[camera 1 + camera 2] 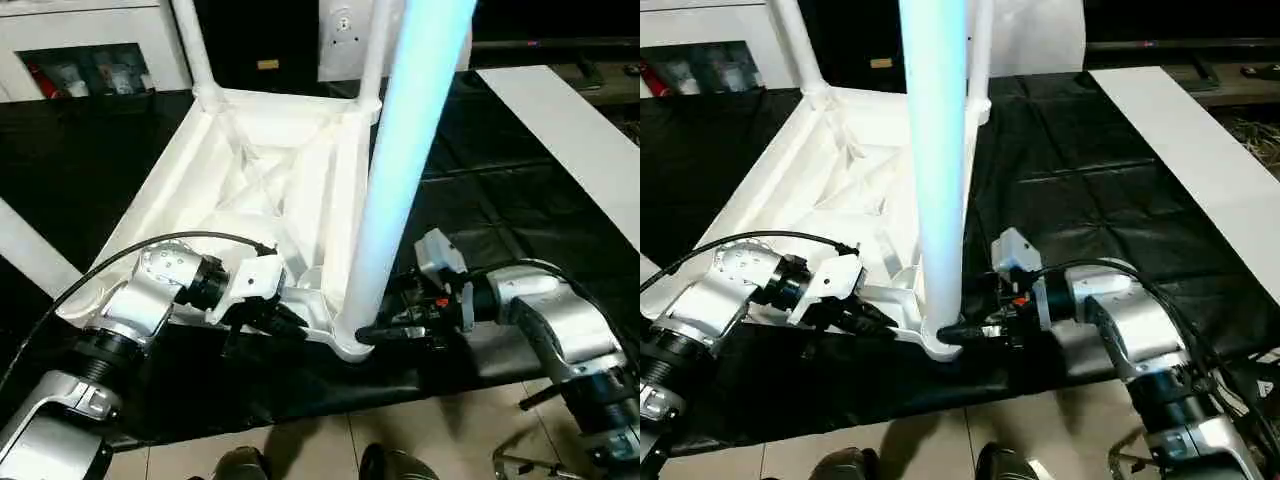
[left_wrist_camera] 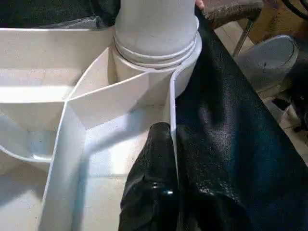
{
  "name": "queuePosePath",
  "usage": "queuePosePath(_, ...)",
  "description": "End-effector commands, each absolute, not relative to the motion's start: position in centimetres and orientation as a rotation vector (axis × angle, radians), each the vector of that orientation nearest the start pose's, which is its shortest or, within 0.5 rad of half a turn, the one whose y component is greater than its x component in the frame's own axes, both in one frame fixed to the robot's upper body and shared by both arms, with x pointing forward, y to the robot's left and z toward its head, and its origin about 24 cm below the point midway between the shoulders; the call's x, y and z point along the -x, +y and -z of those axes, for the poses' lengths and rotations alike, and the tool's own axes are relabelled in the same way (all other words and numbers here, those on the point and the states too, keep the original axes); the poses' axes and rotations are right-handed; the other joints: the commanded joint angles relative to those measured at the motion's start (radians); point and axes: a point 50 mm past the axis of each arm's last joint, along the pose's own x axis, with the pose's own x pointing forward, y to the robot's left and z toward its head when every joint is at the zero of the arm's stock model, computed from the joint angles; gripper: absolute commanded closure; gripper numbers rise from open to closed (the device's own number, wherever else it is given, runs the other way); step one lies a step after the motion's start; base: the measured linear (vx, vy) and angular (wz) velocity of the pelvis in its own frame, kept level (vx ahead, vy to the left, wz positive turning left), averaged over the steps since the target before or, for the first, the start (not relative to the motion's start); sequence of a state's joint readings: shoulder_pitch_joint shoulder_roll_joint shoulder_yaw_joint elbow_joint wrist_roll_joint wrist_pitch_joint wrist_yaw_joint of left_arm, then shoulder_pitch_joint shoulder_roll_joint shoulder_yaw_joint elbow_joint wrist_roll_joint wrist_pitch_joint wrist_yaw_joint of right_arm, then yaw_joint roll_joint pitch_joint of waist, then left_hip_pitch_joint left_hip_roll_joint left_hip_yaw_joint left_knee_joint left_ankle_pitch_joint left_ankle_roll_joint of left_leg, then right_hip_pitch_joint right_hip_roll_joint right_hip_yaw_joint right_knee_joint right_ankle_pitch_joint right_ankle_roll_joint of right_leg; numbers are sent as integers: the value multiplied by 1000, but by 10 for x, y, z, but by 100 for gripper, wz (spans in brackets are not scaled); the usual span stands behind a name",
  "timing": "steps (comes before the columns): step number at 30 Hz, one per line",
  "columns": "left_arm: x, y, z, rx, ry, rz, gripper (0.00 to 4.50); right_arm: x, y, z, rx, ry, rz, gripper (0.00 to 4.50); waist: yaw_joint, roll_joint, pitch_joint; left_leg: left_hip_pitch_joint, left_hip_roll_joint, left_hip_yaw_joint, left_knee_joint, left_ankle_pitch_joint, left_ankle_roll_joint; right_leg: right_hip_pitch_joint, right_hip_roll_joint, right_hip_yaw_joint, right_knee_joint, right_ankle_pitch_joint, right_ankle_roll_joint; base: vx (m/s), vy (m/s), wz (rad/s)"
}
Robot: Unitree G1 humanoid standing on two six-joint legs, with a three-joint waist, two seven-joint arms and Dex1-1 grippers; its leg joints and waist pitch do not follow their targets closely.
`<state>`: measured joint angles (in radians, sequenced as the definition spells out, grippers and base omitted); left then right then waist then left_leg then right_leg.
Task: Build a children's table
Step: Rotate leg to tighten
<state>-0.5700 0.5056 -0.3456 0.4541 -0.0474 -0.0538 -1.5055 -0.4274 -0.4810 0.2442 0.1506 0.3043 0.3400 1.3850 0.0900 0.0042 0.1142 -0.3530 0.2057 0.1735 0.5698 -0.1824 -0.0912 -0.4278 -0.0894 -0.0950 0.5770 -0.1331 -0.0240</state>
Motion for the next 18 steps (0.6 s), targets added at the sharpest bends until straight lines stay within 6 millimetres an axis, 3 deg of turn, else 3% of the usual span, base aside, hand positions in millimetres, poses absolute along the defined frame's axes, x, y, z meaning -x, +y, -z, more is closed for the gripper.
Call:
queuePosePath(1,-293,141,-74,-589,395,1753,450,-276,-135,-89,133,317,-1596,149,-6,-6,-78,-1,22,4,-57,-162,84,66,-49,52,-56,-309,-210,0,0,0)
queuePosePath(6,-294,143,-74,-600,400,1747,450,-276,-133,-87,133,329,-1621,196,-5,-8,-77,-1,20,5,-57,-173,78,67,-50,51,-61,-346,-197,0,0,0)
queuePosePath(10,-294,143,-73,-598,402,1741,450,-276,-132,-86,127,342,-1638,226,-4,-6,-79,-1,21,4,-56,-158,80,66,-49,51,-57,-317,-204,0,0,0)
queuePosePath(16,-295,140,-72,-528,399,1699,450,-272,-130,-85,72,357,-1643,243,-2,-3,-80,-2,22,4,-56,-153,81,68,-48,51,-54,-295,-217,0,0,0)
queuePosePath(18,-298,134,-72,-496,385,1644,450,-272,-125,-85,44,342,-1595,245,-2,-8,-79,-2,22,5,-56,-156,80,68,-48,51,-54,-301,-216,0,0,0)
